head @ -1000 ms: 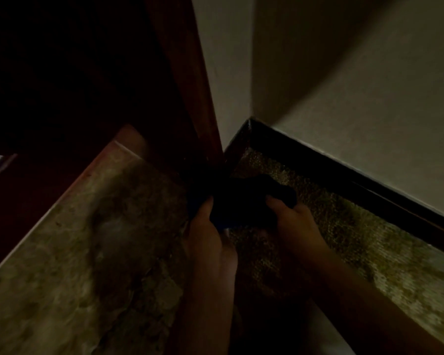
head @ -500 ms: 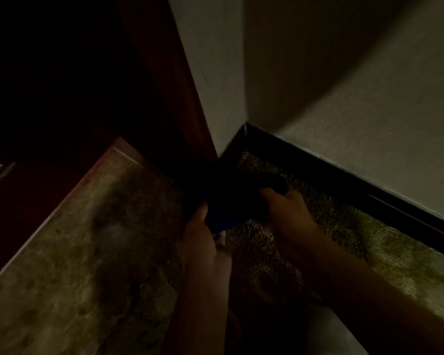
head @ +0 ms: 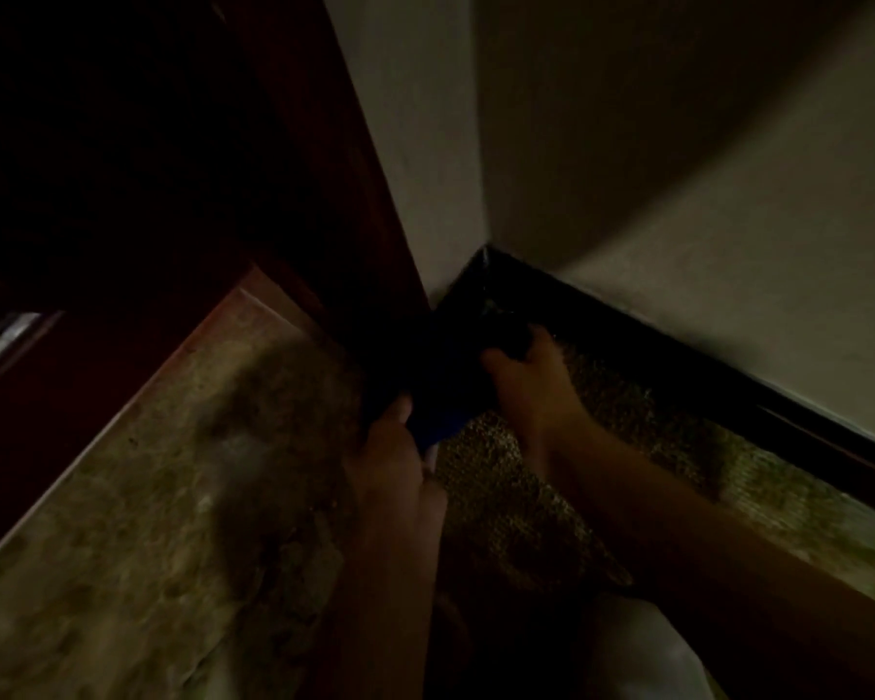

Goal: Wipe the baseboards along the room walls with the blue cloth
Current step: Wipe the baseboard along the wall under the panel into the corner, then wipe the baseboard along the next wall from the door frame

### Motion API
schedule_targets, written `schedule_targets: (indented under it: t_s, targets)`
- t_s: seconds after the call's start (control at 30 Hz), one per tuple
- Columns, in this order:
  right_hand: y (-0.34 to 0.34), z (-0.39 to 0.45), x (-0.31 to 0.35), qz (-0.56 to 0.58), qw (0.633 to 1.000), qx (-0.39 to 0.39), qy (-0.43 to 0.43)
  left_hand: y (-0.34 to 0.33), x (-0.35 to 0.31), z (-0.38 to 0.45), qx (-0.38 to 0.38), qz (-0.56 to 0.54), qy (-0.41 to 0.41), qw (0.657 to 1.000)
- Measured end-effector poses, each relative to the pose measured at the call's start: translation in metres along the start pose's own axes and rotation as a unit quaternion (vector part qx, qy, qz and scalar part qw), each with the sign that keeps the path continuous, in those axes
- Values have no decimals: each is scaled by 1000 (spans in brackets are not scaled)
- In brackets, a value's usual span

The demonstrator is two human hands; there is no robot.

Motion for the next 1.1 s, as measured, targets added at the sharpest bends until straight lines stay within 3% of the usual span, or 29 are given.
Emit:
schedule_targets:
  t_s: [0.1,0.17,0.2,0.27,0.3,0.37,0.4,0.47,0.6,0.83,0.9,1.0,1.1]
  targets:
    - [1,7,-18,-12,999,-10,-33,-3,-7,-13,-15,-70,2,997]
    - [-7,-8,-1,16,1000,11,-24,-7,-36,-39,31,-173,28,984]
    - [-10,-12,9,40,998,39,-9,-11,-58,-50,77,-159,6,984]
    - [-18,-23,32,58,994,87,29,-6,-87,-54,98,-125,-97,982]
    - [-21,-23,39,51,993,98,46,-8,-81,-51,87,-167,-65,980]
    - [-24,-10,34,10,995,82,52,8,-67,-39,31,-89,-80,992]
    - [-24,-5,24,-29,997,69,36,12,-52,-35,28,-4,-80,996]
    - [-21,4,-5,-107,993,40,-7,22,-34,-12,12,69,-60,996]
    - [-18,8,-22,-121,992,2,-41,23,-28,23,-35,146,-37,988]
    - [-31,-10,34,7,998,41,54,20,-74,-16,31,46,-141,989]
    - [-27,-1,19,-13,999,11,39,15,-61,-9,27,40,-111,993]
    - [-26,16,-8,-106,994,-27,-7,10,-29,-5,35,47,-4,998]
    - [-29,1,-5,-120,992,-23,11,18,-28,-13,41,26,1,999]
Point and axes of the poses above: each hand's wrist, its own z-axis towards the middle knuckle, its own y-axis out of the back of the hand, x = y × z, the point moved 8 cm from there along z, towards the middle knuckle, and after that the axes turned 15 degrees about -y, right-handed, at the moved point
